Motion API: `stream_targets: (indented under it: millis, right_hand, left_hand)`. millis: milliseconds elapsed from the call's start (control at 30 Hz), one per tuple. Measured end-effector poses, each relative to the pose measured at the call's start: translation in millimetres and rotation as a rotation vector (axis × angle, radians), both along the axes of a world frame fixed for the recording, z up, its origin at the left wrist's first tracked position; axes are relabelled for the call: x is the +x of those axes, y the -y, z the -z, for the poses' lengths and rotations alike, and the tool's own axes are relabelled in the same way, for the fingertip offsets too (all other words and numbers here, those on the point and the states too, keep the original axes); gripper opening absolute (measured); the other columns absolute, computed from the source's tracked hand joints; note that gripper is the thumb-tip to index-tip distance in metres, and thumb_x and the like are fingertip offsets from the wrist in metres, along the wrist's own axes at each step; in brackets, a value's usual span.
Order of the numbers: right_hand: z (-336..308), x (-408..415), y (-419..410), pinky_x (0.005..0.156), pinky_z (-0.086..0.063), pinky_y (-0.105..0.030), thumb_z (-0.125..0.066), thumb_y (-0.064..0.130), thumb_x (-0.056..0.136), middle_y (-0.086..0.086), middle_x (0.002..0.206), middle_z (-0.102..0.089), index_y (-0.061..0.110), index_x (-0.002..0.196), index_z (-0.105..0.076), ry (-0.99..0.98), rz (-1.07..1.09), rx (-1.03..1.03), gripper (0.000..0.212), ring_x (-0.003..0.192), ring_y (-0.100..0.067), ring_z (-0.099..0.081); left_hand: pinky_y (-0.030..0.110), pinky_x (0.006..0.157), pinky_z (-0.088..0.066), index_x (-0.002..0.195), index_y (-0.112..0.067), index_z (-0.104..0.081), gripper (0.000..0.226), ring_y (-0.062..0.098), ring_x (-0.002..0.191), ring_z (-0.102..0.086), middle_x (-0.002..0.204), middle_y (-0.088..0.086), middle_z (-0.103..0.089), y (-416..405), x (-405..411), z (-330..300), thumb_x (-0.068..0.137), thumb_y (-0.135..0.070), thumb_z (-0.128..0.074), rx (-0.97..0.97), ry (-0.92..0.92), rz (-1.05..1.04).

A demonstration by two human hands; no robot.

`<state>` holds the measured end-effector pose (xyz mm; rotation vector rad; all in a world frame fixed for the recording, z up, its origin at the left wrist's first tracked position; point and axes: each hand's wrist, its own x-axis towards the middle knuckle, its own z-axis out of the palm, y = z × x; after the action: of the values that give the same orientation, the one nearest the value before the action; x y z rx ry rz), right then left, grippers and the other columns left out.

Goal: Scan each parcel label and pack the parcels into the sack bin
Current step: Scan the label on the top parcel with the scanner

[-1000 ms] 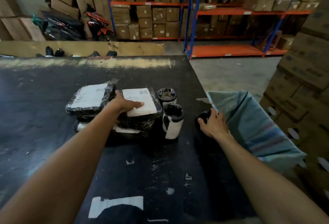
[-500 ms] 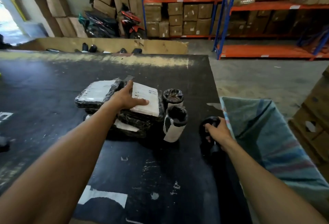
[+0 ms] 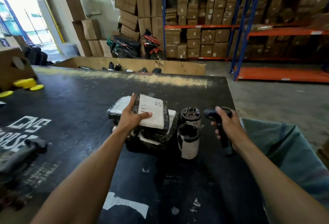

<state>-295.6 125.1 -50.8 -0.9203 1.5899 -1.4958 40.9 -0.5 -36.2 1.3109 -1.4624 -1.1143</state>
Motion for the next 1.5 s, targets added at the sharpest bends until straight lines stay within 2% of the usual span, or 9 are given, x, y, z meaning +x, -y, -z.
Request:
stream_targets:
  millis: [67, 133, 200, 267, 400, 633, 733, 1133, 1500]
  right_hand:
    - [-23, 29, 4, 0.045, -0.05, -0.029, -0.064, 0.061, 0.096, -0.012, 0.087, -0.073, 0.022, 0.132, -0.056, -0.017, -0.077, -0.043, 0.054, 0.052, -0.017, -0.062]
    - [-42, 61, 6, 0.047, -0.051, -0.031, -0.067, 0.061, 0.092, -0.013, 0.089, -0.074, 0.03, 0.132, -0.051, -0.007, -0.142, -0.077, 0.053, 0.053, -0.017, -0.065]
    - [-57, 92, 5, 0.047, -0.052, -0.032, -0.068, 0.063, 0.085, -0.012, 0.087, -0.073, 0.033, 0.133, -0.048, 0.0, -0.219, -0.099, 0.06, 0.054, -0.019, -0.064]
    - [-66, 118, 5, 0.048, -0.053, -0.033, -0.068, 0.065, 0.082, -0.011, 0.087, -0.074, 0.035, 0.134, -0.047, -0.048, -0.273, -0.107, 0.064, 0.054, -0.02, -0.065]
    - [-74, 153, 2, 0.051, -0.057, -0.035, -0.066, 0.067, 0.081, -0.011, 0.093, -0.075, 0.039, 0.132, -0.047, -0.175, -0.29, -0.112, 0.061, 0.055, -0.02, -0.067]
    - [-74, 173, -5, 0.057, -0.061, -0.041, -0.063, 0.068, 0.088, -0.006, 0.091, -0.075, 0.044, 0.128, -0.048, -0.338, -0.196, -0.164, 0.049, 0.056, -0.021, -0.068]
    - [-77, 177, -8, 0.053, -0.059, -0.037, -0.064, 0.063, 0.092, -0.005, 0.091, -0.075, 0.041, 0.128, -0.048, -0.348, -0.153, -0.17, 0.045, 0.055, -0.016, -0.068]
    - [-80, 187, -11, 0.051, -0.058, -0.035, -0.065, 0.065, 0.091, -0.008, 0.085, -0.078, 0.036, 0.134, -0.046, -0.299, -0.114, -0.144, 0.055, 0.054, -0.02, -0.067]
    - [-84, 189, -13, 0.049, -0.055, -0.033, -0.066, 0.061, 0.092, -0.009, 0.082, -0.072, 0.035, 0.133, -0.045, -0.245, -0.101, -0.138, 0.053, 0.052, -0.018, -0.063]
  left_hand:
    - [0.025, 0.095, -0.055, 0.153, -0.045, -0.033, 0.11, -0.003, 0.102, -0.069, 0.107, -0.035, -0.069, -2, 6, 10, 0.065, -0.022, -0.095, -0.052, -0.04, 0.007]
    - [0.031, 0.099, -0.054, 0.146, -0.05, -0.043, 0.1, -0.003, 0.105, -0.068, 0.11, -0.034, -0.069, -5, 12, 15, 0.065, -0.026, -0.095, -0.109, -0.055, 0.019]
    - [0.032, 0.096, -0.056, 0.138, -0.055, -0.051, 0.089, -0.002, 0.105, -0.069, 0.111, -0.029, -0.072, -8, 17, 17, 0.064, -0.03, -0.094, -0.18, -0.042, 0.037]
    - [0.035, 0.092, -0.06, 0.134, -0.049, -0.057, 0.082, 0.002, 0.103, -0.071, 0.112, -0.02, -0.074, -10, 20, 19, 0.064, -0.03, -0.094, -0.232, -0.05, 0.042]
    - [0.042, 0.092, -0.059, 0.132, -0.047, -0.058, 0.08, 0.013, 0.105, -0.071, 0.124, -0.002, -0.068, -14, 26, 20, 0.062, -0.035, -0.095, -0.299, -0.054, 0.001]
    - [0.037, 0.097, -0.057, 0.13, -0.057, -0.056, 0.084, 0.007, 0.109, -0.067, 0.126, -0.003, -0.063, -16, 39, 27, 0.057, -0.045, -0.096, -0.348, -0.055, -0.02]
    - [0.038, 0.096, -0.057, 0.131, -0.058, -0.054, 0.085, 0.01, 0.109, -0.066, 0.126, -0.001, -0.062, -20, 43, 28, 0.057, -0.048, -0.095, -0.362, -0.046, -0.001]
    - [0.036, 0.093, -0.059, 0.133, -0.055, -0.055, 0.082, 0.002, 0.108, -0.067, 0.126, -0.01, -0.065, -17, 50, 26, 0.061, -0.043, -0.095, -0.418, -0.095, 0.08]
    - [0.04, 0.093, -0.059, 0.136, -0.054, -0.053, 0.086, 0.011, 0.112, -0.067, 0.13, -0.004, -0.061, -13, 49, 25, 0.06, -0.046, -0.094, -0.418, -0.102, 0.108]
